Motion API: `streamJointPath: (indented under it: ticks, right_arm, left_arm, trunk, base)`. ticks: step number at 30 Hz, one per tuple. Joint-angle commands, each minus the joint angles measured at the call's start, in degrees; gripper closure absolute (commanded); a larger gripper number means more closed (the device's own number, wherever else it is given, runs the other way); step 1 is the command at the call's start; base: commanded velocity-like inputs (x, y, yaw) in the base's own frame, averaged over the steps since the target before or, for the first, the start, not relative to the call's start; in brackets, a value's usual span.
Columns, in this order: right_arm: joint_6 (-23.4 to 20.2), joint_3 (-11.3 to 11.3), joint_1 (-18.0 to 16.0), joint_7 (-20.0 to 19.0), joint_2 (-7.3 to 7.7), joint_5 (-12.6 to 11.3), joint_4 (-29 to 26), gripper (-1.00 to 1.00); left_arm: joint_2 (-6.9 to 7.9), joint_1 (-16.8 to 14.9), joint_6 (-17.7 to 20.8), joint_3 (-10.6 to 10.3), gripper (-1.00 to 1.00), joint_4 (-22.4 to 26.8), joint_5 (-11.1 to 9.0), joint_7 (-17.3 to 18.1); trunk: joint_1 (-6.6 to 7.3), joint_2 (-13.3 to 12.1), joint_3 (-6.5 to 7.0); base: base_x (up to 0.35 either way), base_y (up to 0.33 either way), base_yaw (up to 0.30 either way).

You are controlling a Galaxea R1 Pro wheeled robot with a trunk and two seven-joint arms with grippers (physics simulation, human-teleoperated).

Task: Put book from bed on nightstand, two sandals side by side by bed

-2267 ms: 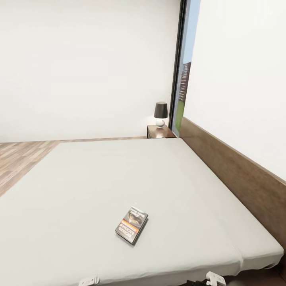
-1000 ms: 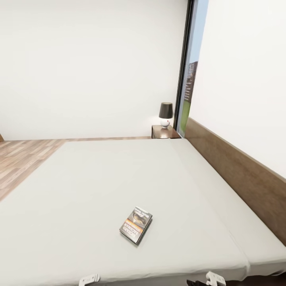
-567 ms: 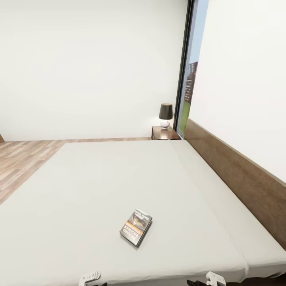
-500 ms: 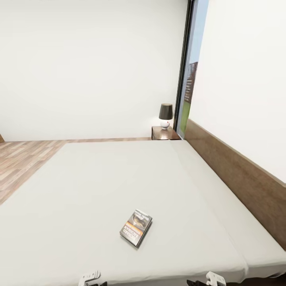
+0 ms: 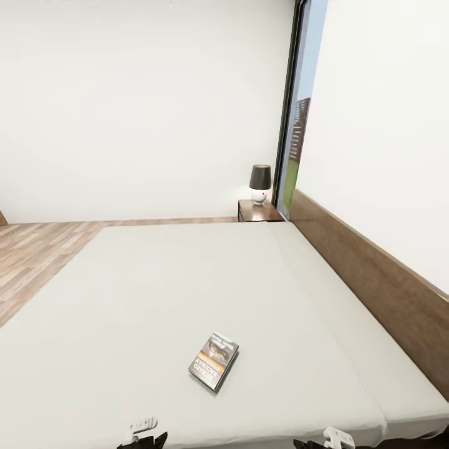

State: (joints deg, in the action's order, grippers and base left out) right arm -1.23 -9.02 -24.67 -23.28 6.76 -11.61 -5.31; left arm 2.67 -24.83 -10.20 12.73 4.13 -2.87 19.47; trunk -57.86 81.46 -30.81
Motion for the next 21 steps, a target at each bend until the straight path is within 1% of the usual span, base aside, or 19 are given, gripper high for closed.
streamJointPath:
  ticks: [1,21]
  right_arm:
    - [-0.1,-0.3,0.0,-0.3,0.01,-0.3,0.0,-1.0]
    - [-0.1,-0.3,0.0,-0.3,0.01,-0.3,0.0,-1.0]
  left_arm:
    - [0.01,0.0,-0.1,0.1,-1.0,-0.1,-0.3,0.3]
    - [0.05,0.0,-0.1,0.1,-1.0,-0.1,-0.4,0.3]
  trunk:
    - [0.23,-0.4,0.13]
    - [4.62,-8.4,3.72]
  base:
    - [0.0,0.0,0.0]
    - [0.0,0.0,0.0]
